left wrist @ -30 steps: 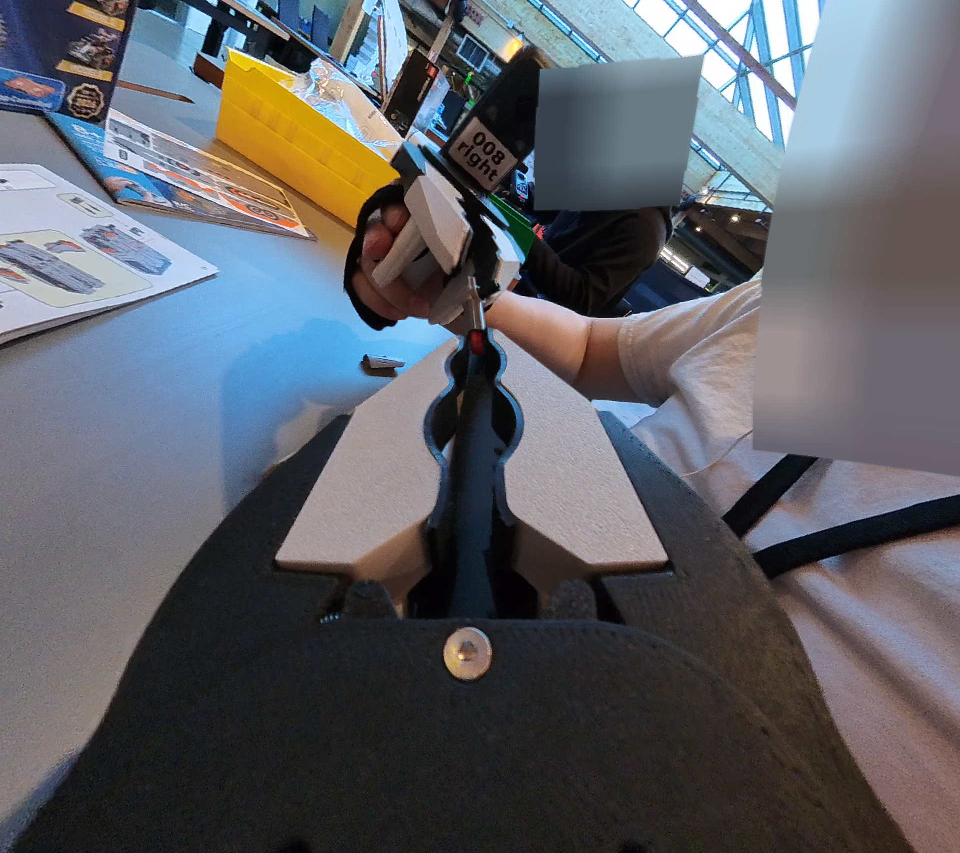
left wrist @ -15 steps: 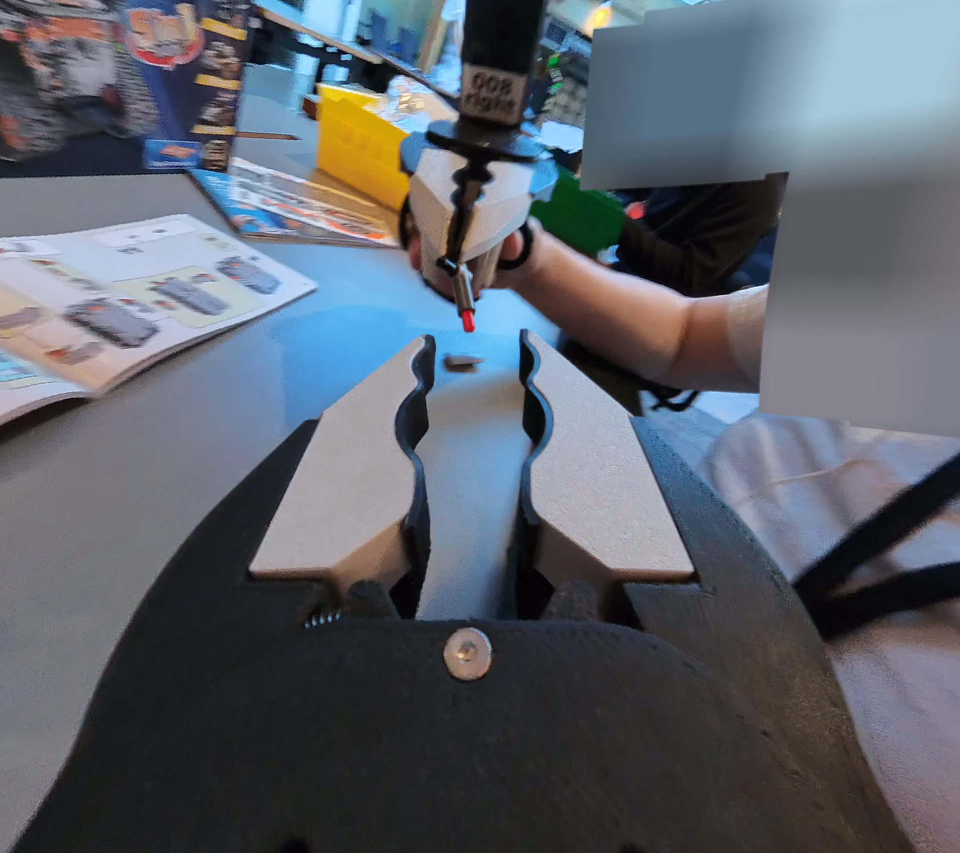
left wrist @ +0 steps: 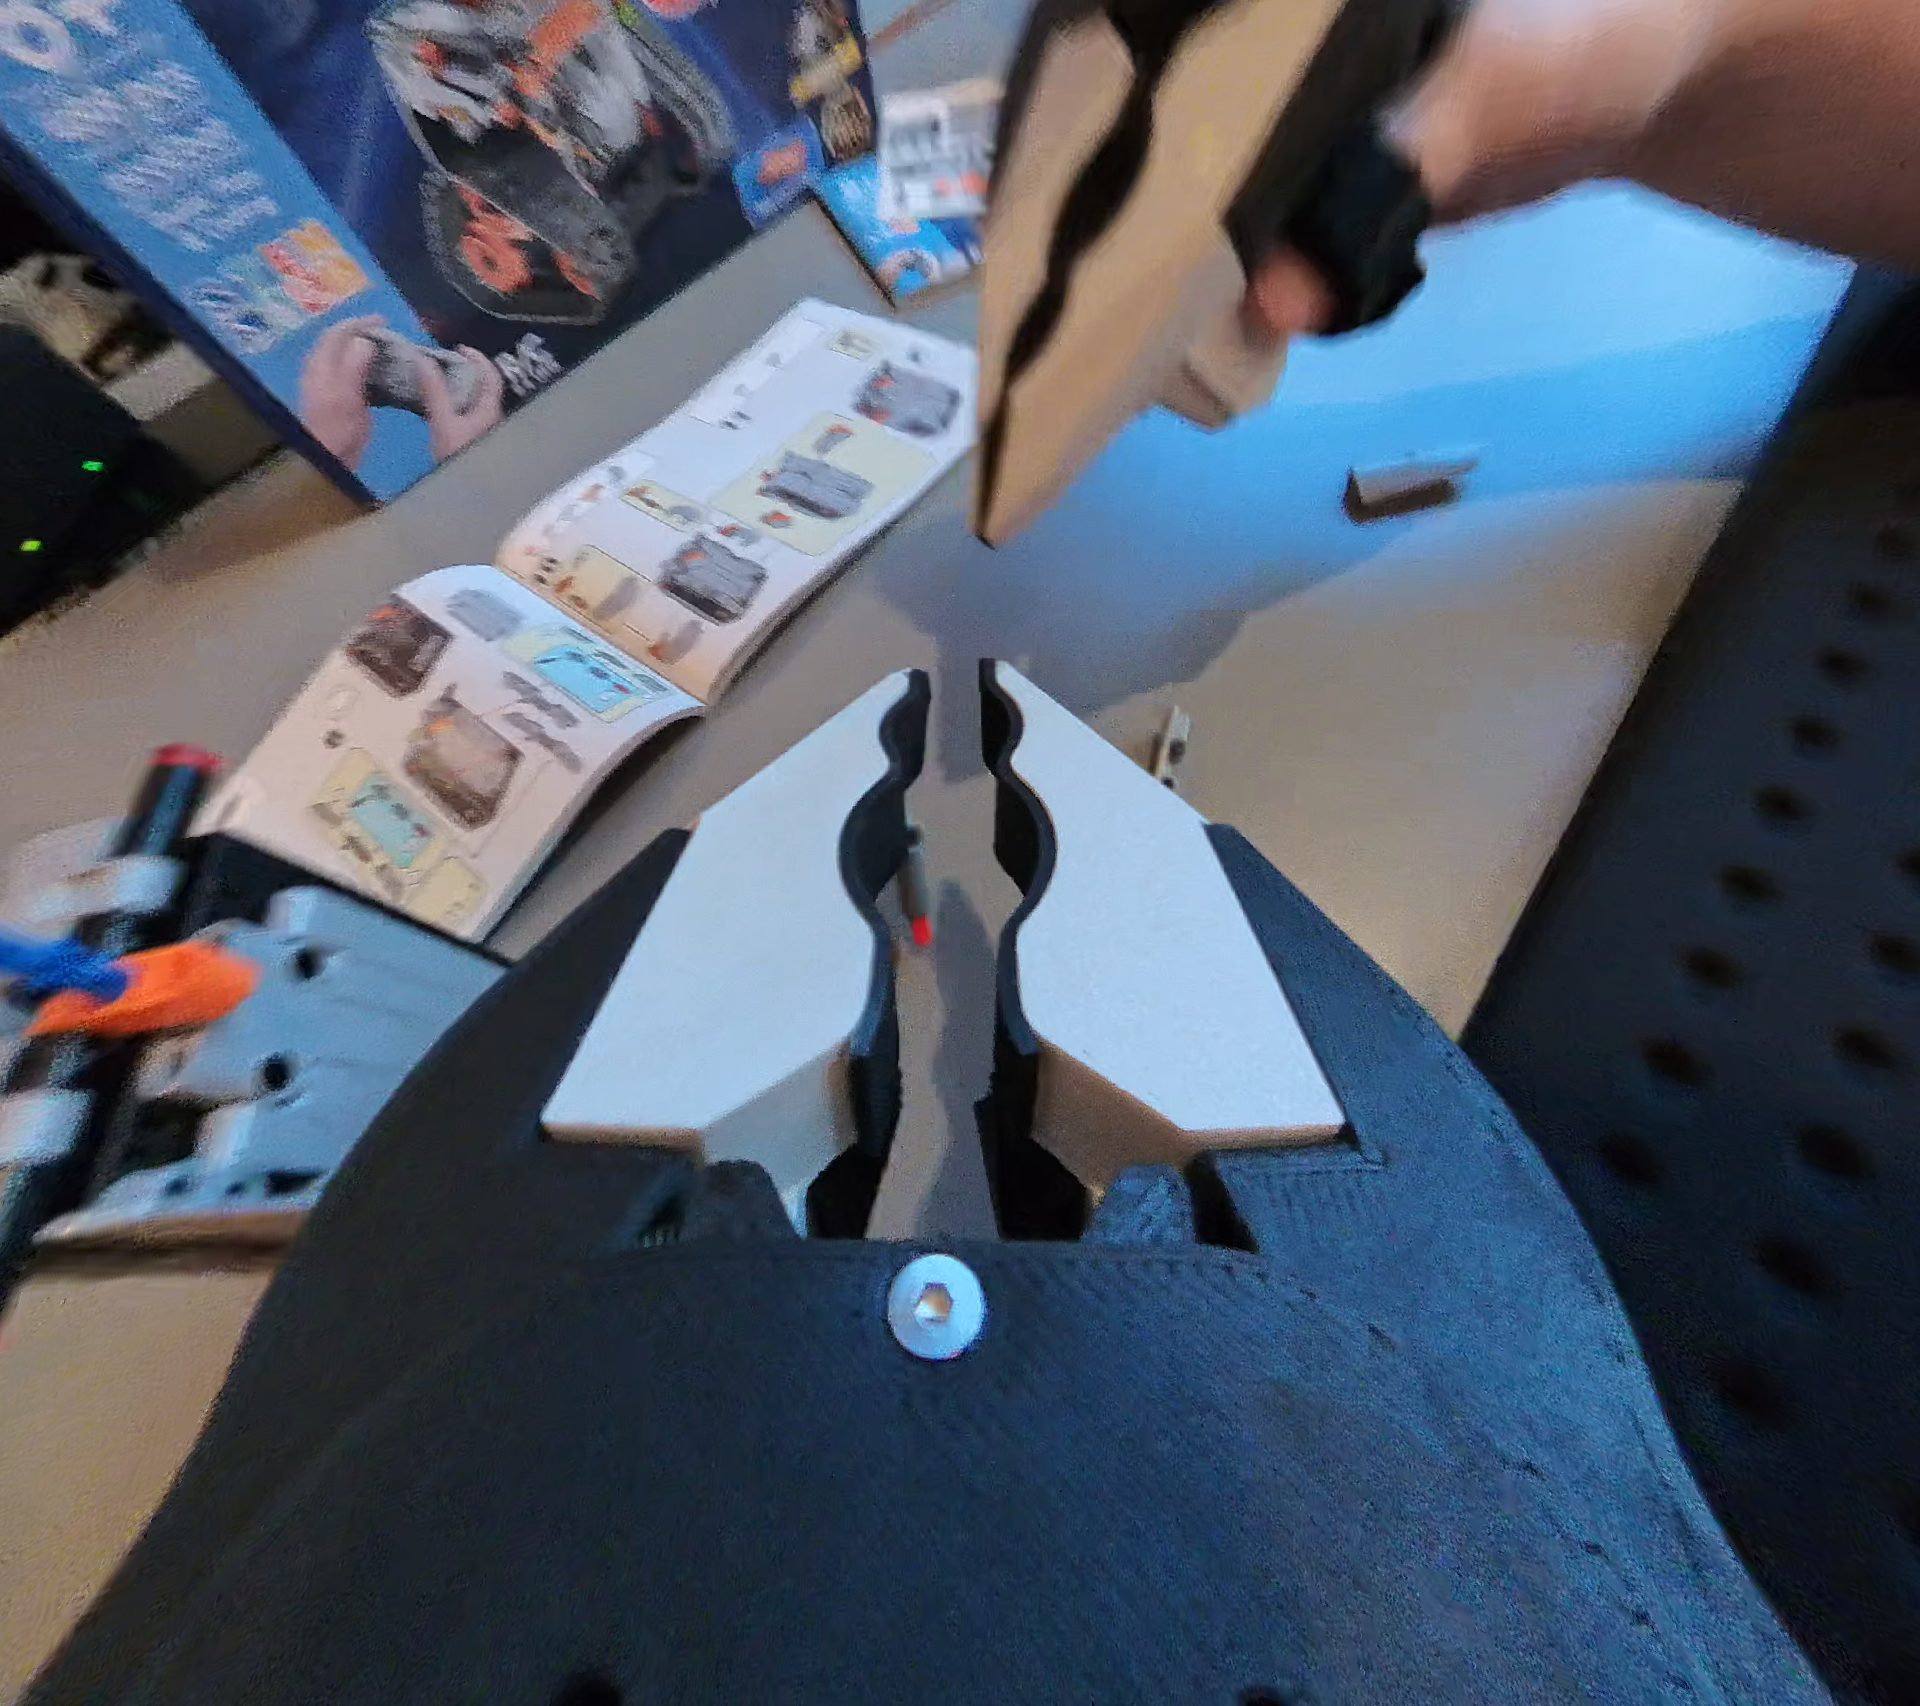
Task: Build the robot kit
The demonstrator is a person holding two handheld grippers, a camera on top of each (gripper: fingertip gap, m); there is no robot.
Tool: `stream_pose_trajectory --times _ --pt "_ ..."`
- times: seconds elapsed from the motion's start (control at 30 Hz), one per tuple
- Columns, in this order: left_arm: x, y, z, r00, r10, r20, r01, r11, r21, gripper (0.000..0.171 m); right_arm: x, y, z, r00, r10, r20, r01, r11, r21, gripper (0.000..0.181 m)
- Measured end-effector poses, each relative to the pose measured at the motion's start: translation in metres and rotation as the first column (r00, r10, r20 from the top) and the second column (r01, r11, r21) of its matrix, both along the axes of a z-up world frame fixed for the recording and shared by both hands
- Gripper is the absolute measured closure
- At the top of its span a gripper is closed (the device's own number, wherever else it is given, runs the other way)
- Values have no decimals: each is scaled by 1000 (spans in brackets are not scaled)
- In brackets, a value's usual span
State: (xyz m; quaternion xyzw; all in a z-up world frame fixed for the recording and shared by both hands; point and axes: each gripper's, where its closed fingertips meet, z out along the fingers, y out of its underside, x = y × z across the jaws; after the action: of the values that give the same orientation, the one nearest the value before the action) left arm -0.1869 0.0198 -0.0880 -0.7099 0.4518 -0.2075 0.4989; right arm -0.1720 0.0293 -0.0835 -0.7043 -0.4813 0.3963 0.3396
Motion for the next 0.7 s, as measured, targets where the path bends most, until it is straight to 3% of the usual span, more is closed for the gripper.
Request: stream_pose_trajectory --times 0.13,0.33,0.43,0.47,0.53,0.6,0.7 --pt "-31 1 41 970 49 239 -57 998 27 157 9 -4 -34 996 17 83 -22 998 62 176" --pt "-94 -14 90 906 119 405 -188 973 136 159 -7 1 -58 981 15 195 -41 991 129 160" --pt "-110 -13 94 901 154 405 -229 963 143 159 -23 29 -49 981 -55 185 18 980 197 159" --pt "-113 -12 95 900 160 406 -235 962 141 159 -28 43 -46 977 -117 177 85 980 177 159" --pt "-113 -12 96 893 160 420 -234 964 130 159 -48 47 -42 983 -110 146 100 992 71 159" --pt "-111 -14 99 888 148 435 -222 967 124 159 -66 53 -39 985 -110 133 100 992 83 159" --pt "-106 -17 92 899 138 417 -196 975 102 159 -71 71 -50 957 -166 237 130 979 160 159"
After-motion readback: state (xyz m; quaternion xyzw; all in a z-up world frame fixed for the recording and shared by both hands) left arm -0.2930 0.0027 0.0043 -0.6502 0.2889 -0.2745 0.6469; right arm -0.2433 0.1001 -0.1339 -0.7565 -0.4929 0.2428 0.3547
